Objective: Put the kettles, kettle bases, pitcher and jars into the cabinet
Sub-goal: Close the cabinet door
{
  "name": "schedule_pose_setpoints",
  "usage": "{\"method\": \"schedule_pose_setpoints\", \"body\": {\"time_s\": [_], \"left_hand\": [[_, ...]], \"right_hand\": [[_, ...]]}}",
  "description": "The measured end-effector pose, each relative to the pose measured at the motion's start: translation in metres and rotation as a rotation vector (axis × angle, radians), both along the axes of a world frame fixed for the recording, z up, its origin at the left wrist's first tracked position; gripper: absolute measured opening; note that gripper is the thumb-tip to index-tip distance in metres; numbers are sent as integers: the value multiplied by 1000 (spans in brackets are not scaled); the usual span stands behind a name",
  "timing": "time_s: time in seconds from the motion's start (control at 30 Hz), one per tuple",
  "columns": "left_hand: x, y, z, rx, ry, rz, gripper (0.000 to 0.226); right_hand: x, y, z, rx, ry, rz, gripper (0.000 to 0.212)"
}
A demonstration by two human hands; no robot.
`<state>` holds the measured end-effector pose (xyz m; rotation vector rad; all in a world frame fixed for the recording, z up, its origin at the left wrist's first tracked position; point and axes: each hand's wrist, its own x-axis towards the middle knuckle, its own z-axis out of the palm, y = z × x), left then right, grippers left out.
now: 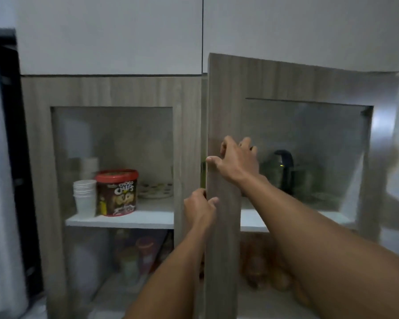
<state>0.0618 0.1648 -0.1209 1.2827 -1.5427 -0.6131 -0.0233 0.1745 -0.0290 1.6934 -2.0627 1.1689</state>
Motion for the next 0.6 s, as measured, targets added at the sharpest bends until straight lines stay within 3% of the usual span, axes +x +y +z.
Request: {"method": "schedule_pose_setpoints", "body": {"time_s": [0.23, 0.4, 0.6], "left_hand": [[-19, -101, 1, -11, 98, 160, 37], [-38, -147, -1, -69, 80, 249, 39], [-40, -173, -25, -181, 82, 229, 34]], "right_hand": [[-23, -97, 7, 5, 68, 28, 30], [-34, -146, 1, -61, 122, 14, 36], [-44, -167, -4, -155, 157, -13, 39]]}}
